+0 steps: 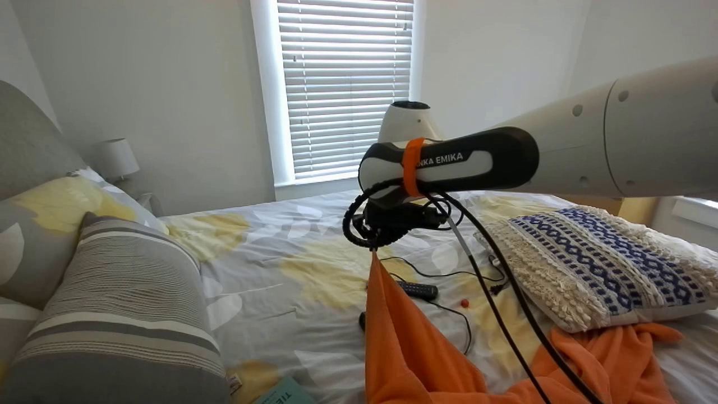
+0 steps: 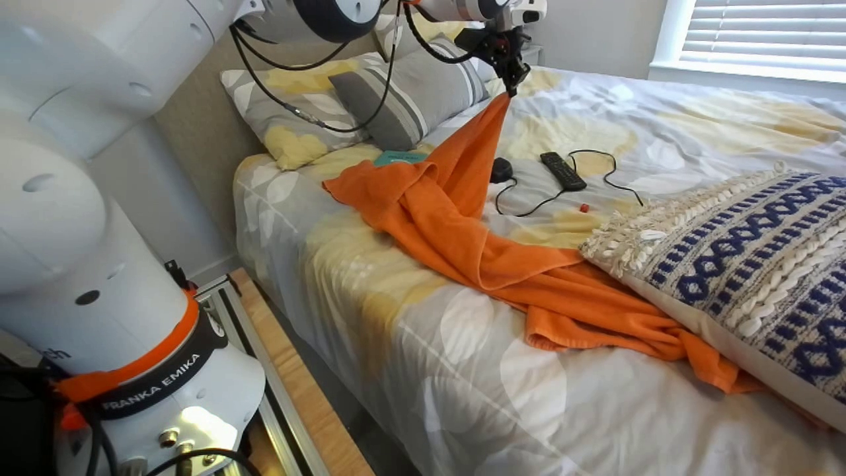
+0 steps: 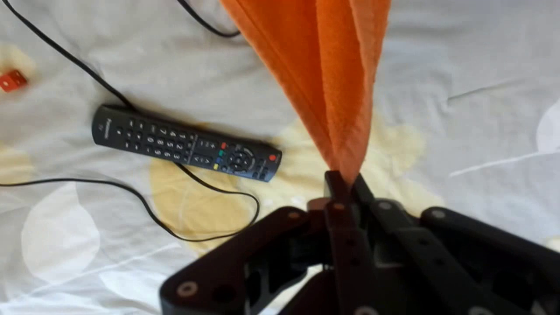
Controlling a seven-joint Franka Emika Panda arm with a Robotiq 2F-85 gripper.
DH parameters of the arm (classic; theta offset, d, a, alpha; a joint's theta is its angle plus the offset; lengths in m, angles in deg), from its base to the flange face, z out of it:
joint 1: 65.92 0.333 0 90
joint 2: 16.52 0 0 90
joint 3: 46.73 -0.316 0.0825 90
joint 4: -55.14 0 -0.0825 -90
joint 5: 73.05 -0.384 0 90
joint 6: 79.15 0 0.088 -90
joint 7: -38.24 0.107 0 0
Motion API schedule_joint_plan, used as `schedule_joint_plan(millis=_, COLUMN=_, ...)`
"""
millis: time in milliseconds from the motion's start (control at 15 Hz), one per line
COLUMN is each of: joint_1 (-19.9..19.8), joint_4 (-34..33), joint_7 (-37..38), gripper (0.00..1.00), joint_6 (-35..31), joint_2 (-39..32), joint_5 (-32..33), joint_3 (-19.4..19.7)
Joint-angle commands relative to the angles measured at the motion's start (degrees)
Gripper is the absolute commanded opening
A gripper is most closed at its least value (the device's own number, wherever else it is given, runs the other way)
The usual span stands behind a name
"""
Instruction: Spread the right corner of the towel over the bed
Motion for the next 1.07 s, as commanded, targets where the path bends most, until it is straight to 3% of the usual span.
schedule_joint_plan(millis=0, joint_1=0.0, joint_4=-1.0, joint_7=-0.3, gripper=0.05, joint_6=-0.3, joint_2=-0.5, joint_5=0.0, joint_3=0.0)
schedule_joint_plan(millis=267, joint_1=0.0, joint_4=-2.3, joint_7=-0.6, gripper=0.05, joint_6=-0.6, joint_2=-1.5, joint_5=0.0, joint_3=0.0)
schedule_joint_plan(millis=400, joint_1=0.4, joint_4=-5.9, joint_7=-2.4, gripper=0.01, joint_6=-7.5, joint_2=-4.7, joint_5=2.4, joint_3=1.7)
schedule_joint_plan(millis=733, joint_1=-0.3, joint_4=-15.8, joint_7=-11.6, gripper=0.01, joint_6=-9.6, joint_2=-10.3, joint_5=6.0, joint_3=2.8)
schedule_joint_plan(millis=1000, joint_1=0.1, joint_4=-20.8, joint_7=-15.2, gripper=0.01, joint_6=-17.6, joint_2=-13.7, joint_5=7.0, joint_3=3.5)
